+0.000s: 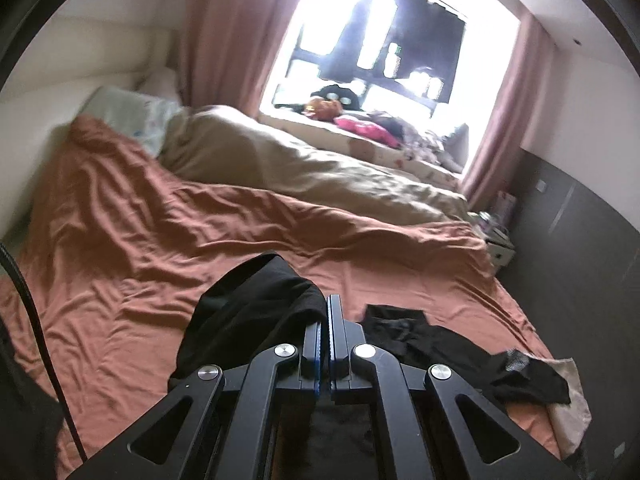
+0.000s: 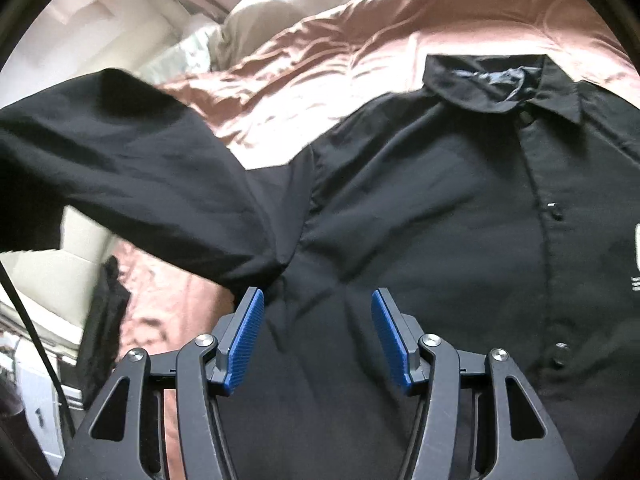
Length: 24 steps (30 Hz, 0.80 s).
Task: Fold large clothes
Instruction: 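Grasp the sleeve with the left tool and fold it across the shirt back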
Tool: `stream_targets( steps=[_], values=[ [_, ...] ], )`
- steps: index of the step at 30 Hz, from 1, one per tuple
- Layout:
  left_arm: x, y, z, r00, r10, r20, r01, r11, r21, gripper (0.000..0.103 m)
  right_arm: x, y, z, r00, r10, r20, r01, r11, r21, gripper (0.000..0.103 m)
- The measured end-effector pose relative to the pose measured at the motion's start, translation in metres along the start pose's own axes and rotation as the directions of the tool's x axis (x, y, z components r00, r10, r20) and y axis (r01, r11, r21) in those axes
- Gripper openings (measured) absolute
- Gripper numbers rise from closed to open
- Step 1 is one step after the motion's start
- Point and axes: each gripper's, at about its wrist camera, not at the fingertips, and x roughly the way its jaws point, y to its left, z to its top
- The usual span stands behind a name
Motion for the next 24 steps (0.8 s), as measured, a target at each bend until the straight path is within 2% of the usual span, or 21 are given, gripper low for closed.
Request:
stream_targets(
  steps=[1,3,5,13,16,17,18,19,20,21,22,23,24],
  values=[
    [0.003,-0.011,0.000,1.000,-0.013,-0.004,0.013,1.000,0.010,0.002,-0.009,-0.005,-0.002,1.000,-0.008,0.012,0.008,1.000,0.001,0.060],
    [0.010,-0.032,-0.001,0.999,-0.033,-0.014,0.033,0.999,0.031,0.002,-0.029,-0.014,-0.006,0.999,-0.012,0.047,0.012,1.000,0.000,0.076],
    [0.016,-0.048,-0.003,0.999,-0.048,-0.025,0.050,0.998,0.046,0.002,-0.045,-0.022,-0.011,0.996,-0.030,0.079,0.030,1.000,0.002,0.080],
    [0.058,-0.113,-0.029,0.985,-0.129,-0.114,0.141,0.985,0.103,0.002,-0.099,-0.061,-0.035,0.989,-0.054,0.136,0.049,0.998,0.040,0.081],
    [0.077,-0.135,-0.044,0.968,-0.171,-0.181,0.194,0.974,0.116,0.002,-0.114,-0.073,-0.042,0.988,-0.056,0.145,0.048,0.997,0.059,0.081],
    [0.085,-0.141,-0.050,0.961,-0.178,-0.212,0.206,0.971,0.119,0.006,-0.119,-0.077,-0.045,0.987,-0.059,0.146,0.049,0.997,0.067,0.081],
    [0.097,-0.150,-0.059,0.943,-0.193,-0.270,0.231,0.966,0.117,0.007,-0.124,-0.082,-0.049,0.987,-0.058,0.147,0.047,0.996,0.077,0.081],
    [0.105,-0.155,-0.065,0.929,-0.204,-0.309,0.248,0.962,0.111,0.012,-0.128,-0.086,-0.051,0.987,-0.060,0.148,0.047,0.995,0.087,0.081],
    [0.115,-0.161,-0.074,0.905,-0.222,-0.363,0.275,0.956,0.099,0.025,-0.132,-0.089,-0.052,0.987,-0.063,0.149,0.049,0.994,0.093,0.081],
    [0.122,-0.164,-0.082,0.884,-0.235,-0.403,0.293,0.952,0.088,0.046,-0.136,-0.093,-0.055,0.986,-0.067,0.150,0.052,0.994,0.099,0.081],
    [0.124,-0.165,-0.087,0.877,-0.231,-0.421,0.292,0.953,0.084,0.058,-0.139,-0.097,-0.058,0.986,-0.066,0.150,0.051,0.993,0.106,0.081],
    [0.125,-0.166,-0.092,0.877,-0.224,-0.426,0.285,0.955,0.086,0.072,-0.142,-0.099,-0.060,0.987,-0.066,0.149,0.050,0.993,0.112,0.081],
    [0.125,-0.165,-0.096,0.883,-0.210,-0.420,0.273,0.958,0.093,0.075,-0.144,-0.102,-0.062,0.987,-0.067,0.149,0.050,0.992,0.116,0.081]
  ],
)
